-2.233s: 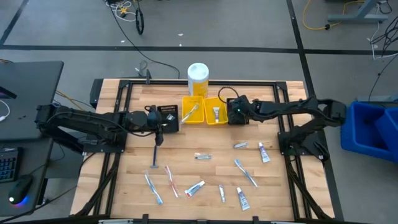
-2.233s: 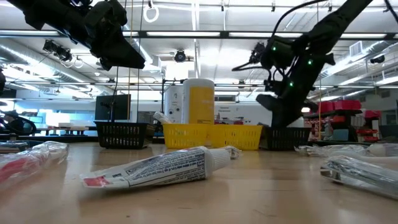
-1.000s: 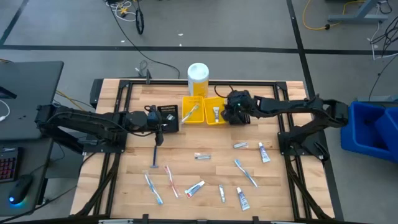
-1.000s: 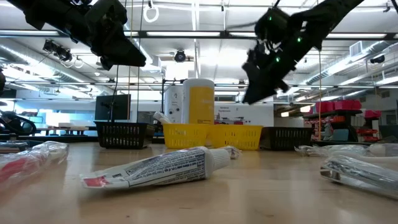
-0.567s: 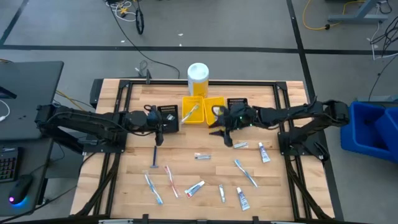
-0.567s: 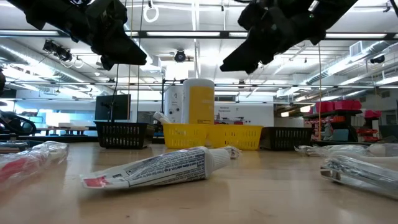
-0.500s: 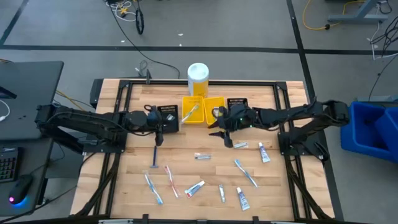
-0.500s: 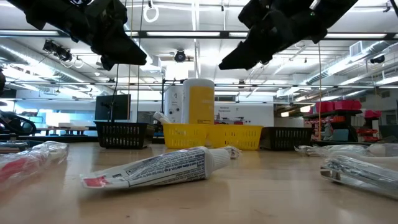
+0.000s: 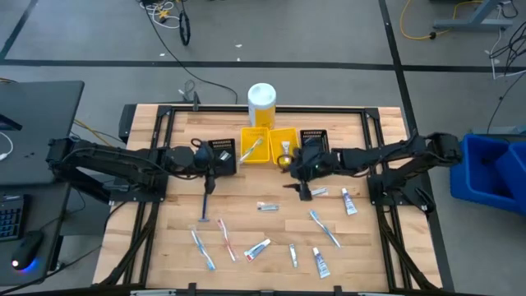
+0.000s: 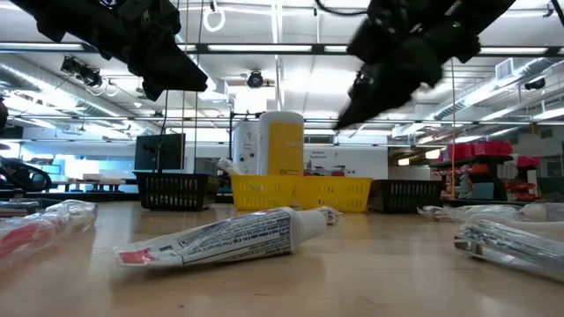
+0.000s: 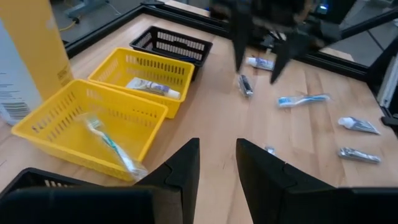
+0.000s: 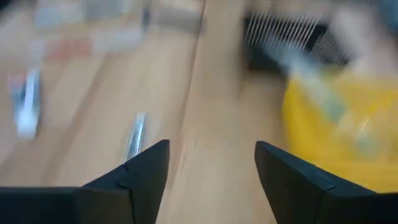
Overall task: Pick & Place Travel size toiletries
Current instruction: Put the silver nail cutter into the left black bin
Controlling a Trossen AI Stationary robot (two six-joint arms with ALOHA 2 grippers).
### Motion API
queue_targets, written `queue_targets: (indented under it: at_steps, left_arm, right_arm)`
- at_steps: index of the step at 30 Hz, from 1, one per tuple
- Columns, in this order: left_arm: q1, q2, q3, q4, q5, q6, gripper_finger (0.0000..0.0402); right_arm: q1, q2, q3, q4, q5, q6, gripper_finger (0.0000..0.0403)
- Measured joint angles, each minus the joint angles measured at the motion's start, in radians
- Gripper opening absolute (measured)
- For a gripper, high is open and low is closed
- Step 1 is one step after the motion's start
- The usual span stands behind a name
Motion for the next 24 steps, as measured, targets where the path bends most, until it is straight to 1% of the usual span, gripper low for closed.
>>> queue_targets:
  at_steps: [3, 6, 9, 11, 14, 18, 21, 24]
  left_arm:
    - [0.000, 0.000, 0.000, 0.000, -0.003, -0.001, 0.0112]
    - [0.000, 0.000, 0.000, 0.000, -0.005, -0.001, 0.0112]
    - [0.000, 0.000, 0.000, 0.000, -0.029, -0.001, 0.0112]
    - [0.000, 0.000, 0.000, 0.000, -0.045, -0.001, 0.0112]
    - [0.000, 0.000, 0.000, -0.001, -0.071, -0.005, 0.0112]
    - [0.000, 0.000, 0.000, 0.000, -0.074, -0.013, 0.0112]
    - [0.000, 0.000, 0.000, -0.001, -0.074, -0.014, 0.0112]
    - [0.000, 0.000, 0.000, 0.000, -0.074, -0.016, 0.0112]
  right_arm:
    - [0.040, 0.000, 0.000, -0.189, -0.004, 0.067, 0.0246]
    - [0.082, 0.000, 0.000, -0.361, 0.000, 0.145, 0.0234]
    - [0.115, 0.000, 0.000, -0.488, 0.063, 0.172, 0.0223]
    - [0.124, 0.000, -0.001, -0.537, 0.102, 0.173, 0.0218]
    - [0.122, 0.000, -0.008, -0.529, 0.122, 0.179, 0.0215]
    - [0.107, 0.000, -0.045, -0.501, 0.122, 0.184, 0.0221]
    - [0.092, 0.000, -0.101, -0.420, 0.123, 0.220, 0.0225]
    - [0.085, 0.000, -0.162, -0.334, 0.129, 0.218, 0.0226]
